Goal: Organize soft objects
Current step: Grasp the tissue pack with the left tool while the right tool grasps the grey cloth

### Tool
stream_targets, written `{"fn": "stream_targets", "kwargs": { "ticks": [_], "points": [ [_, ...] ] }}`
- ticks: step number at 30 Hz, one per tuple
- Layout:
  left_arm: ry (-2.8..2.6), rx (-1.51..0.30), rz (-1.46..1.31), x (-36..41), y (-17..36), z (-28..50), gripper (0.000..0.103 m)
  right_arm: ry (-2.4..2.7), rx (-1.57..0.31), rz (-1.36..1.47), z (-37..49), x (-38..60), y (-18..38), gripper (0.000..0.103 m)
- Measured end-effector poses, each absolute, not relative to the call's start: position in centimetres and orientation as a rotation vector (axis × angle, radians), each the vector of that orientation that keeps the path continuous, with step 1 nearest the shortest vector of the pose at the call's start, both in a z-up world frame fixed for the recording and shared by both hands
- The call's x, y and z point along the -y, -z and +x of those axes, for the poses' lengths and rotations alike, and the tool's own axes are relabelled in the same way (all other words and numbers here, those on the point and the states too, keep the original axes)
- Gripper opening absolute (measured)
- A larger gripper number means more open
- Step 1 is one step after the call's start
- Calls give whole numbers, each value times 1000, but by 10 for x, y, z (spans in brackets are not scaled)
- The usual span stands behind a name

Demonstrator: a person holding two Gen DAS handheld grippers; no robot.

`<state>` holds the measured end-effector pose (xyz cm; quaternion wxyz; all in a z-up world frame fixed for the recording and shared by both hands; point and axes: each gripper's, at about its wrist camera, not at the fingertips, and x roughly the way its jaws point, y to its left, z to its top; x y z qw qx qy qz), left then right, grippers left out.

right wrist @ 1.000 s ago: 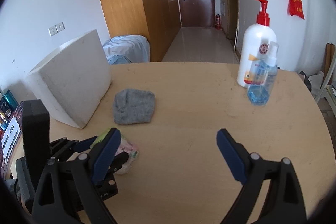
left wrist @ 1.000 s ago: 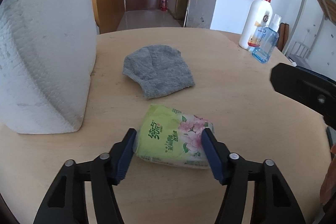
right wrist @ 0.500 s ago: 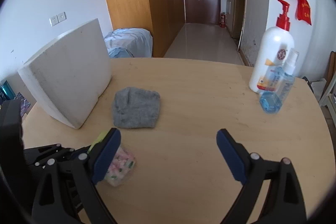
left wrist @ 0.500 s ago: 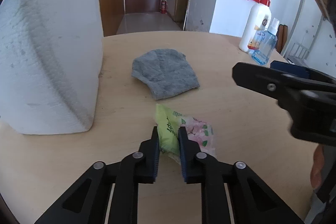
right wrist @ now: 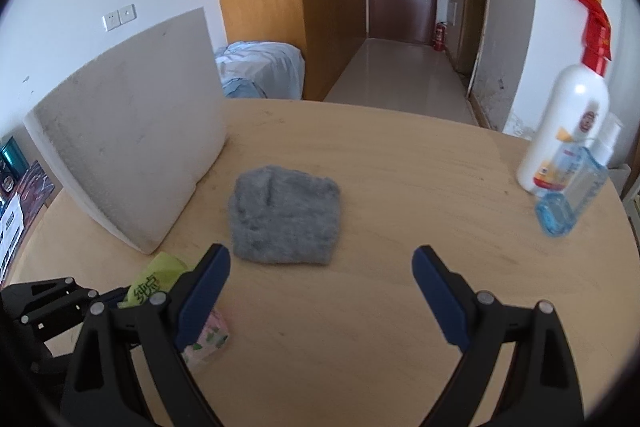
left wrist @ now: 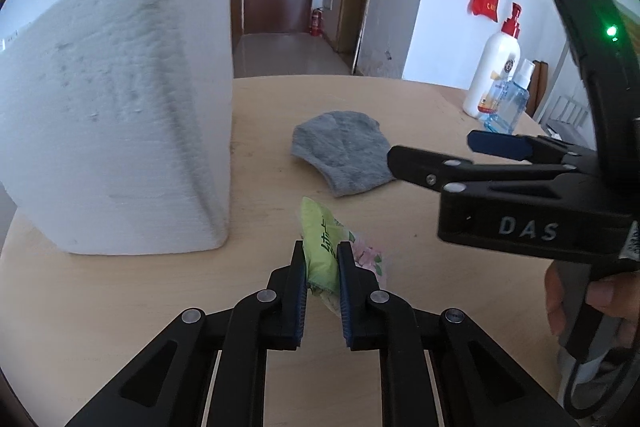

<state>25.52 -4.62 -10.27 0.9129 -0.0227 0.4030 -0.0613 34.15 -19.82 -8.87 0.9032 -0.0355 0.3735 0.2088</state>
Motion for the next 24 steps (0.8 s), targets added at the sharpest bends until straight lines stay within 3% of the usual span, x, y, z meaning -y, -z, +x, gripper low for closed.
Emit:
{"fn": "stream_targets", "kwargs": {
  "ticks": [14,18,24],
  "points": [
    [100,-823,-65,26,101,254,14,-479,-803,-102,360,163,105,94],
    [92,-819,-64,23,100,254,14,-481,-796,-137,362,154,107,79],
    [89,-814,-69,22,98,253,14,-506,-842,-151,367,147,116,70]
  ]
}}
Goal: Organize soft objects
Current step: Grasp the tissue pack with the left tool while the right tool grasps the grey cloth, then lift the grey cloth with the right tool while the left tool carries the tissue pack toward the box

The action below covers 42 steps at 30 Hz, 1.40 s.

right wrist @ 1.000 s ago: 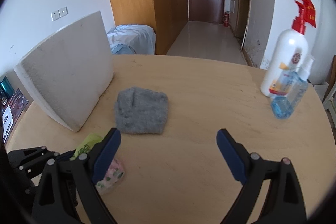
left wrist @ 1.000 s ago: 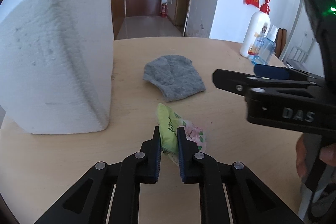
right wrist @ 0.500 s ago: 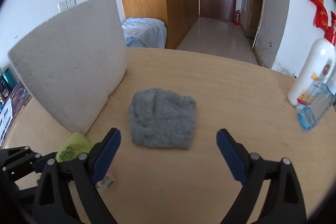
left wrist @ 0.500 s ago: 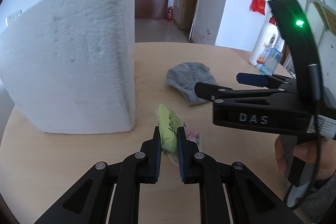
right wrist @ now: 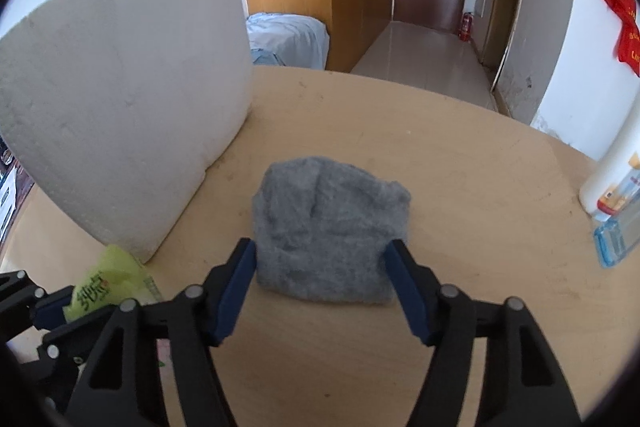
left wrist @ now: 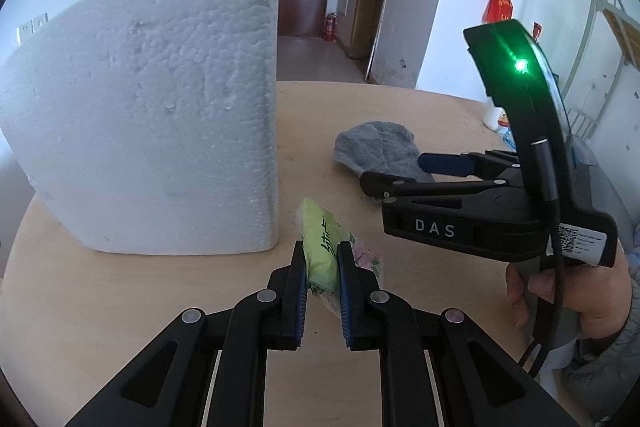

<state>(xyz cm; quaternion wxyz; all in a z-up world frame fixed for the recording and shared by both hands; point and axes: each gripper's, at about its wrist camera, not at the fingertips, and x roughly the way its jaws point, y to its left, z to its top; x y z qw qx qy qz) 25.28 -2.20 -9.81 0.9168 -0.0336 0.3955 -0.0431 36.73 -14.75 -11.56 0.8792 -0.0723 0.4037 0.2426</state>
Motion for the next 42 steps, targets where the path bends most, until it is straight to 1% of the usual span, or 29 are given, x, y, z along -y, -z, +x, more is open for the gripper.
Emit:
{"fn": "stream_targets", "kwargs": {
  "ticks": [3,7,10,12,13,14,15,18,28,35,42],
  "points": [
    [89,-811,-70,22,96,251,14,-510,-848,-151,368,147,117,67],
    [89,-802,-72,22,93,247,15,-511,-845,-148,368,147,117,67],
    [89,-797,-73,21,91,244,14,-506,-844,-158,367,146,118,62],
    [85,-790,-68,22,89,242,15,-499,-847,-161,369,144,118,50],
    [85,-789,-70,22,89,241,15,-491,-846,-166,369,144,118,46],
    [84,-788,-72,22,89,240,15,-478,-844,-172,369,144,118,35],
    [84,-786,-71,23,88,240,15,-472,-845,-174,368,145,118,27],
    [87,-772,-66,24,84,236,15,-445,-847,-177,368,149,117,18],
    [81,-738,-67,20,75,222,15,-405,-828,-161,361,154,109,14],
    [81,-714,-72,18,67,210,15,-408,-782,-189,337,160,88,15],
    [83,-674,-68,18,52,190,15,-406,-736,-144,306,178,65,15]
  ]
}}
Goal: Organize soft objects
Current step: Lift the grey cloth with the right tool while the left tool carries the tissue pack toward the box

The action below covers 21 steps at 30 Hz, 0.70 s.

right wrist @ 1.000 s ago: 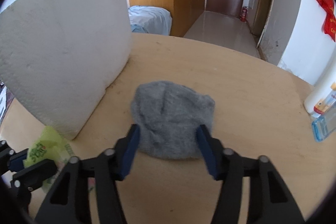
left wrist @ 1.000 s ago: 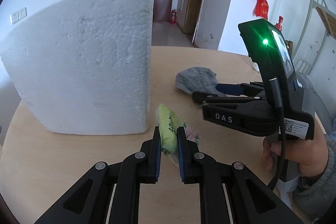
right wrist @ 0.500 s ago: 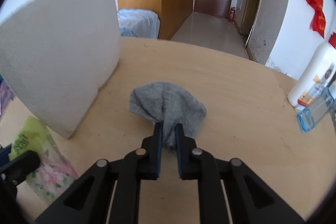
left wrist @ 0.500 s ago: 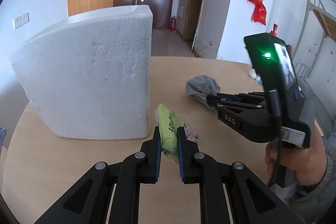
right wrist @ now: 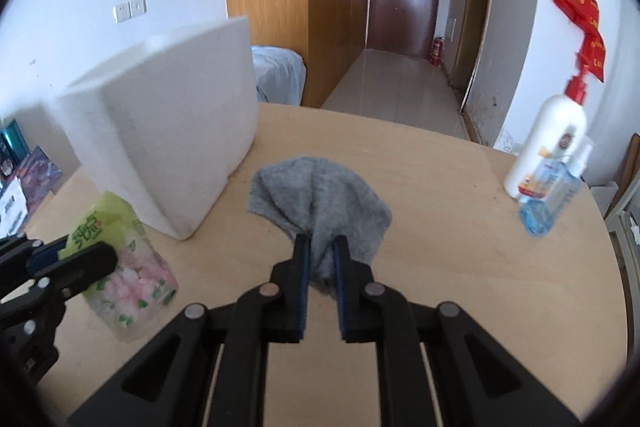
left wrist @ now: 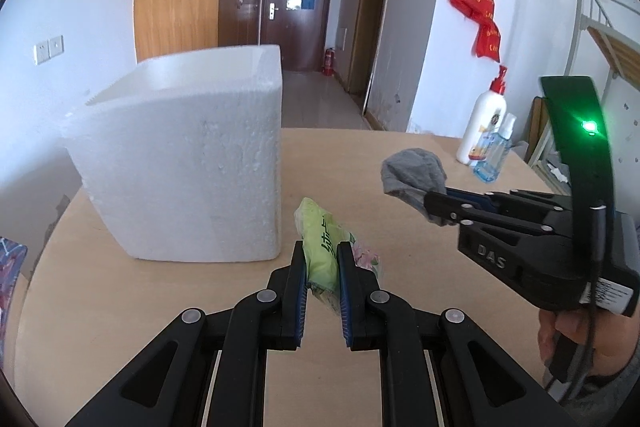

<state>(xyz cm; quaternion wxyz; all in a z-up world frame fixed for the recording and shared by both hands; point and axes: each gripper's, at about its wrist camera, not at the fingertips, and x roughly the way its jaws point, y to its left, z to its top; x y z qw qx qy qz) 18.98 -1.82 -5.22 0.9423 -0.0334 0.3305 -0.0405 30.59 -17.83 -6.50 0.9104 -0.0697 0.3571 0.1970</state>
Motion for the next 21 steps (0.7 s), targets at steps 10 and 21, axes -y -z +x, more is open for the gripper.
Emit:
{"fn": "stream_targets", "kwargs": {
  "ticks": [10,21],
  "points": [
    [93,-621,-52,19,29,155,15,-389,-673,-78,253,203,39,15],
    [94,-546,-35,24,8,111,15,-381,-595,-43,184,220,18,15]
  ]
}}
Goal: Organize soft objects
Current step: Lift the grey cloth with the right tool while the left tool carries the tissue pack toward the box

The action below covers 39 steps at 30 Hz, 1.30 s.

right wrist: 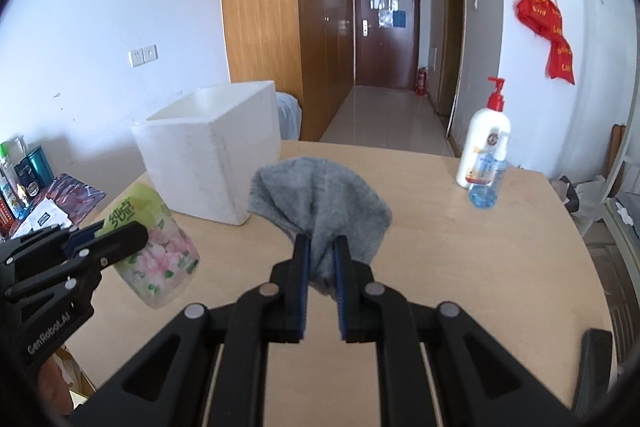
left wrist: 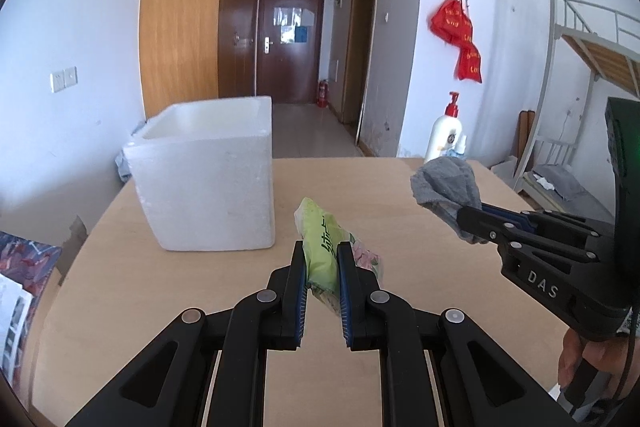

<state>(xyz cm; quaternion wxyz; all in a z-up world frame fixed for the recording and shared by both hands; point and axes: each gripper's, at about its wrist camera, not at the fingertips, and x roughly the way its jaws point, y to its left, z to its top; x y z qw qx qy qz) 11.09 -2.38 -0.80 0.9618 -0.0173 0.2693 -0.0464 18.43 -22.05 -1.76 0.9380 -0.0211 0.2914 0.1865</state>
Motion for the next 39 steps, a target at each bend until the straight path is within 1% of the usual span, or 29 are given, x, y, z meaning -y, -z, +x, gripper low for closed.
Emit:
{"fn": "stream_targets", "kwargs": {
  "ticks": [10,19,30,39],
  "points": [
    [76,-476,-33,23,-4,71,15,-394,-520,-12,133,227,2,15],
    [44,-447,-41,15,-7,49,15,-425,-487,1,111,221,-2,15],
    [-8,-423,-44,7,-11,37,15,-463,-468,-14,107,208,-2,15],
    [-95,-398,-61,-17,-17,32,15,-533,-452,-16,109,186,-6,15]
  ]
}}
